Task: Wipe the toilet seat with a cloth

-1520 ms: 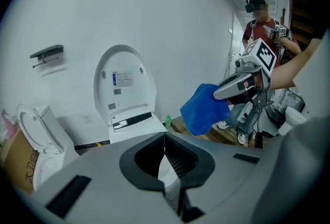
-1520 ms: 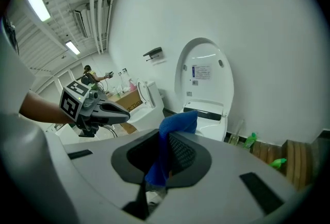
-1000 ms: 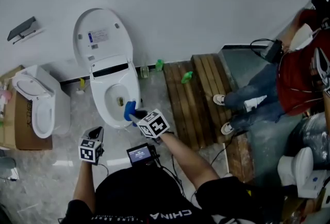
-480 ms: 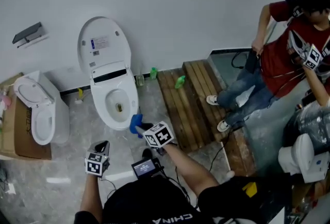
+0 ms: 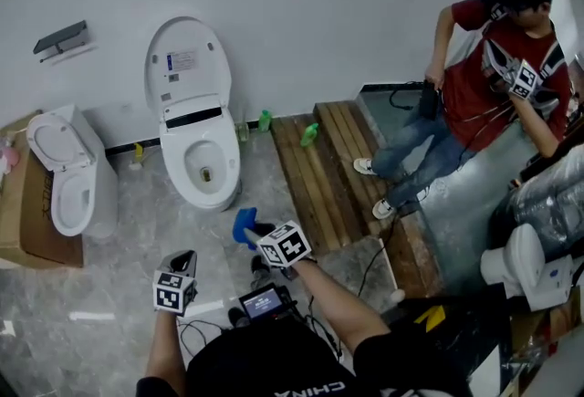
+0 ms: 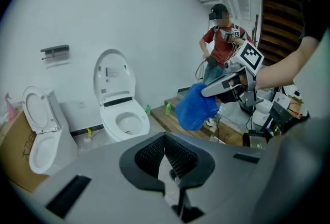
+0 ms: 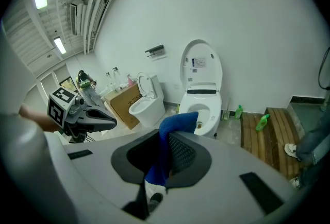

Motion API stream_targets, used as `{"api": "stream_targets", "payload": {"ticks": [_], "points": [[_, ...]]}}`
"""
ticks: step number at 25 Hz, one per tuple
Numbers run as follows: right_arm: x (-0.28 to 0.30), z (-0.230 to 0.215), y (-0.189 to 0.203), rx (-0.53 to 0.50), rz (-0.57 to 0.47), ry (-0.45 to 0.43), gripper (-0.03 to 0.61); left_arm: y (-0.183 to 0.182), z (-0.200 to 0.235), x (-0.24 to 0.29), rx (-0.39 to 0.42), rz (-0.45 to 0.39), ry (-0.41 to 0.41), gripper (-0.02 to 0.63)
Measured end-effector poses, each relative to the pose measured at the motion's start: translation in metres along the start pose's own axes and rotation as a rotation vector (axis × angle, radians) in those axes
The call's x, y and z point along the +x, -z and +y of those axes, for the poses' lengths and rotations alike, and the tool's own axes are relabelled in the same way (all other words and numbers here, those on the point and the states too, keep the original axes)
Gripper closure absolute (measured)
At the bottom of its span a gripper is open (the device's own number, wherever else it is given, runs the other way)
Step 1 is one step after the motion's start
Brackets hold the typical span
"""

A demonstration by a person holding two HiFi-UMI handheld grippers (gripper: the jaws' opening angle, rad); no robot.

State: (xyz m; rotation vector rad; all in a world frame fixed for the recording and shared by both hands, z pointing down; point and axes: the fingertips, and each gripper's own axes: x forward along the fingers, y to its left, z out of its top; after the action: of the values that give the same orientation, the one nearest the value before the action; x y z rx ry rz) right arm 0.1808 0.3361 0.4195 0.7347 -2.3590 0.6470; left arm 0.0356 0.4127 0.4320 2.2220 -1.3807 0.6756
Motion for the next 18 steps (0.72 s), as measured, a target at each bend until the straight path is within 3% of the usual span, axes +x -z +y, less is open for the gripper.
{"api": "stream_targets", "payload": {"ticks": [7,11,18], "points": [[-0.025,0.004,0.033,-0.003,0.011,0.001,0.534,0.008,-0.028,-0.007,-0.018,-0.010,-0.003,0.601],[-0.033,-0.001,0.034,-0.029,0.015,-0.006,0.534,0.002,-0.035,0.000,-0.037,0.001,-0.023,0.601],[-0.051,-0.034,0.039,-0.106,0.023,-0.019,0.535,-0.026,-0.061,0.024,-0.001,0.002,-0.034,0.601]]}}
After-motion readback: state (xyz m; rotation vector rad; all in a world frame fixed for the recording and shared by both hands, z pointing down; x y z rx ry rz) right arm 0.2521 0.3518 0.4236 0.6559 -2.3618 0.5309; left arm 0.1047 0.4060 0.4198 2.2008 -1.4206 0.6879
